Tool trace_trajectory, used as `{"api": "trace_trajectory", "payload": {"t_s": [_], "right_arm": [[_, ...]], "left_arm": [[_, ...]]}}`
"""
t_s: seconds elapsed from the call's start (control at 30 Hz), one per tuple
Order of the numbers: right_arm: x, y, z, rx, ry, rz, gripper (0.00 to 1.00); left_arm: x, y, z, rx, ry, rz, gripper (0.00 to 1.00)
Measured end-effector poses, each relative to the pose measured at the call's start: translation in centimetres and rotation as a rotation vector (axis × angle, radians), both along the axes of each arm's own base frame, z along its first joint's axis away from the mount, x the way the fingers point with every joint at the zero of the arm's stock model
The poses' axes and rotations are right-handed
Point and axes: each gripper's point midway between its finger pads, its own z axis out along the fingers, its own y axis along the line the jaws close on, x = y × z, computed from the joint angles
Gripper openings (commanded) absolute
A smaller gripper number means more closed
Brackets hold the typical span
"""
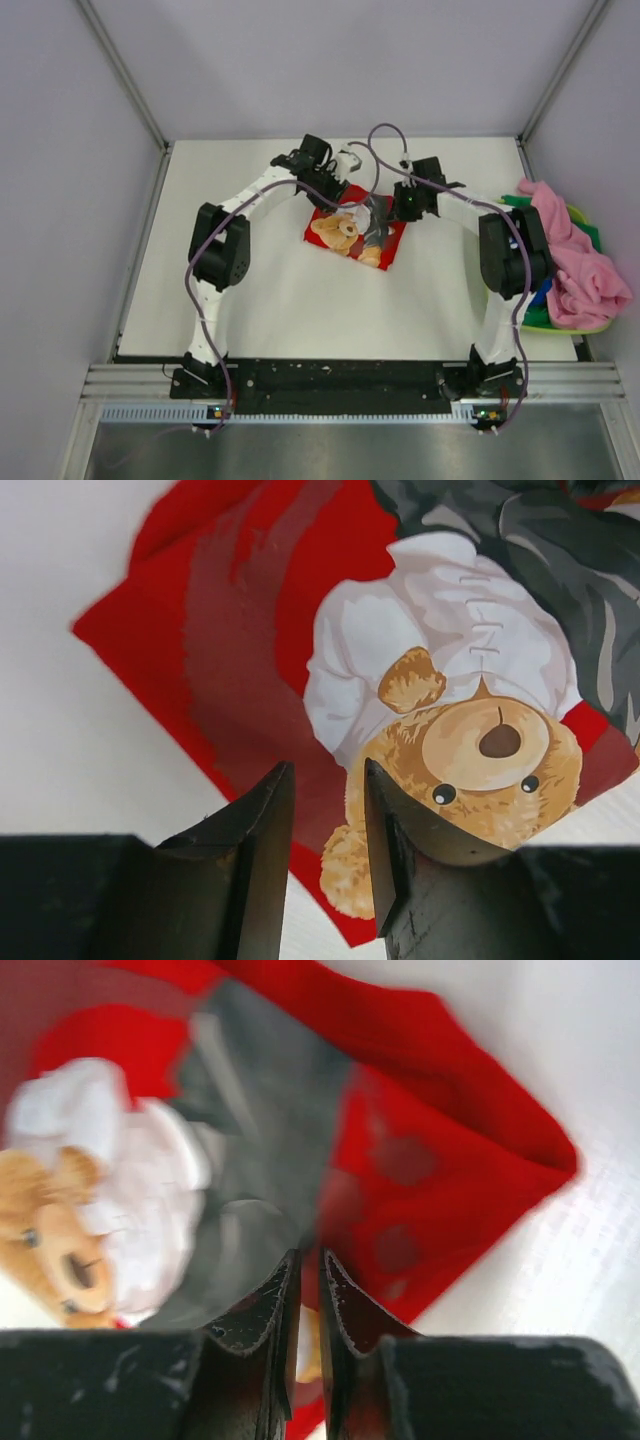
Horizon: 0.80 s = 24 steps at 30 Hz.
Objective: Fold and stack the t-shirts
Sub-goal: Smooth out wrinkles on the folded tshirt
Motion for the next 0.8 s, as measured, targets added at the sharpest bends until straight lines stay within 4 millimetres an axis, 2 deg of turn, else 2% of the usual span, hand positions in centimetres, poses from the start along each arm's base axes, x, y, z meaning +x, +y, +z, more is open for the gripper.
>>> {"api": "trace_trajectory", "payload": {"t_s": [0.1,0.23,0.4,0.5,0.57,0.67,0.7,0.8], "right_arm": [[0.0,-2.6,-2.6,-0.035,0.082,-0.093,0.12],[0.7,-5.8,-2.8,-0.105,0.096,-0.185,0.13],[2.7,-7.9,-1.4,-0.16,0.063,-0.226,0.14],[2.7,-8.5,-1.1,-0.187,0.058,-0.23,0.15],[2.0,-8.6,-0.7,-0.214,0.058,-0.224,0.15],[0.2,-7.1,0.7,-0.229,0.027,-0.168,0.17],[-0.5,-5.8,1.4,-0.218,0.011,-0.129,0.17],[-3.3,0.1,3.0,-0.135,-0.042,0.038,0.15]], "left_arm": [[-0.9,0.1,-3.4,0.027,0.099,0.013,0.38],[-1.6,1.0,-6.8,0.064,0.189,0.049,0.38],[-1.3,1.5,-6.6,0.067,0.196,0.079,0.41],[-1.2,2.0,-5.9,0.07,0.19,0.09,0.41],[-1.3,2.4,-4.9,0.065,0.172,0.096,0.41],[-2.0,2.9,-2.5,0.044,0.143,0.097,0.42],[-2.4,3.0,-1.6,0.032,0.132,0.095,0.42],[-3.6,3.2,-0.1,0.0,0.119,0.09,0.41]]}}
